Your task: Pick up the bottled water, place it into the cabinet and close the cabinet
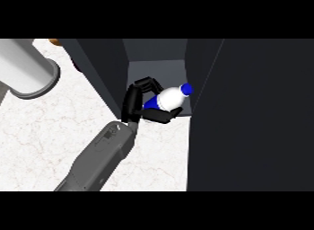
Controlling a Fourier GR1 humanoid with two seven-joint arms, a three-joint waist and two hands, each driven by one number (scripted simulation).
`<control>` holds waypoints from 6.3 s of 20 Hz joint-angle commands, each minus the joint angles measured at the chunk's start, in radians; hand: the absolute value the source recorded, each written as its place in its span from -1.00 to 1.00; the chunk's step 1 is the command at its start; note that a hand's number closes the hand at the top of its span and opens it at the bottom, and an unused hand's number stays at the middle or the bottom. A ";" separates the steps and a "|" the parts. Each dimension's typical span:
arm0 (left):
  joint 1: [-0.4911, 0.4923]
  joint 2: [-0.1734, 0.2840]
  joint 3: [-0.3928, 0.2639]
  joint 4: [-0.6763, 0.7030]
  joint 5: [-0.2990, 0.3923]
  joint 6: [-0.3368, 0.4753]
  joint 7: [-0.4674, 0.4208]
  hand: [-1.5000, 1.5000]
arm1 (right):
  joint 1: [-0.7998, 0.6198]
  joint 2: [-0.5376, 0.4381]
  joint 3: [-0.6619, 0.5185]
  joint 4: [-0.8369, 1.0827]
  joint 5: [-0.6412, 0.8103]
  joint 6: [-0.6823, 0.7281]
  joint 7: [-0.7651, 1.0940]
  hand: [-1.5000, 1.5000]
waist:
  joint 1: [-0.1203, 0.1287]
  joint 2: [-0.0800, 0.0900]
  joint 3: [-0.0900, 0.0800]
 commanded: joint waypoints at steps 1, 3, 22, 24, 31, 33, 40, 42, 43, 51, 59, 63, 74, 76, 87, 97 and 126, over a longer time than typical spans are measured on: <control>-0.144 0.000 0.009 0.064 0.052 0.053 0.075 1.00 | 0.040 -0.027 0.013 -0.128 -0.041 0.017 0.033 -1.00 | -0.005 0.003 0.000; -0.146 0.000 0.001 0.129 0.121 0.059 0.036 1.00 | 0.020 -0.019 -0.045 -0.018 -0.087 0.035 -0.037 -1.00 | -0.017 0.007 0.000; -0.451 0.005 0.029 0.611 -0.046 0.417 0.050 -1.00 | 0.045 -0.048 -0.136 -0.073 -0.137 0.106 -0.051 -1.00 | -0.029 0.028 0.000; -0.458 0.025 0.048 0.624 -0.039 0.406 0.023 -1.00 | 0.044 -0.044 -0.123 -0.034 -0.125 0.124 -0.079 -1.00 | -0.040 0.031 0.000; -0.453 0.010 0.186 0.443 0.074 0.268 -0.194 1.00 | 0.060 -0.038 -0.110 -0.051 -0.099 0.136 -0.094 -1.00 | -0.020 0.023 -0.003; -0.423 0.029 0.229 0.399 0.116 0.143 -0.258 1.00 | 0.072 -0.048 -0.108 -0.062 -0.085 0.139 -0.082 -1.00 | -0.017 0.025 -0.004; -0.402 0.000 0.200 0.386 0.164 -0.003 -0.294 1.00 | 0.045 -0.029 -0.076 -0.099 -0.075 0.126 -0.006 -1.00 | -0.009 0.011 -0.001; -0.362 0.000 0.167 0.356 0.178 -0.009 -0.303 1.00 | 0.035 -0.021 -0.059 -0.128 -0.060 0.111 0.031 -1.00 | 0.001 0.006 -0.001; -0.363 0.000 0.167 0.353 0.180 -0.022 -0.259 1.00 | 0.076 -0.025 -0.055 -0.120 -0.038 0.116 -0.017 -1.00 | 0.002 0.000 -0.001; -0.166 0.000 -0.026 0.095 0.335 -0.207 -0.199 1.00 | 0.047 -0.007 -0.001 -0.126 0.004 0.072 0.015 -1.00 | 0.011 -0.005 -0.003; 0.143 0.000 -0.260 -0.262 0.369 -0.182 -0.156 -1.00 | 0.069 -0.030 0.015 -0.182 0.004 0.030 0.059 -1.00 | 0.060 -0.012 -0.002; 0.332 0.081 -0.286 -0.448 0.307 -0.126 -0.180 -1.00 | 0.072 -0.025 0.040 -0.136 0.073 -0.001 0.016 -1.00 | 0.076 -0.018 -0.002; 0.724 0.395 -0.275 -0.814 0.334 -0.218 -0.258 -1.00 | 0.002 -0.233 0.082 -0.115 0.183 0.108 0.021 1.00 | 0.095 -0.014 -0.005; 0.766 0.446 -0.268 -0.844 0.331 -0.250 -0.282 -1.00 | -0.052 -0.276 0.059 -0.139 0.203 0.125 0.035 1.00 | 0.107 -0.014 -0.006; 0.988 0.698 -0.141 -0.965 0.393 -0.422 -0.395 -1.00 | -0.218 -0.337 0.187 -0.214 0.190 0.108 0.174 1.00 | 0.125 -0.006 -0.011; 1.067 0.833 -0.045 -0.956 0.457 -0.618 -0.463 -1.00 | -0.498 -0.297 0.268 -0.133 0.081 0.145 0.381 1.00 | 0.185 0.021 -0.013; 1.066 0.959 0.070 -0.954 0.515 -0.744 -0.455 -1.00 | -1.031 0.139 0.195 0.241 -0.288 0.114 0.770 1.00 | 0.249 0.051 -0.013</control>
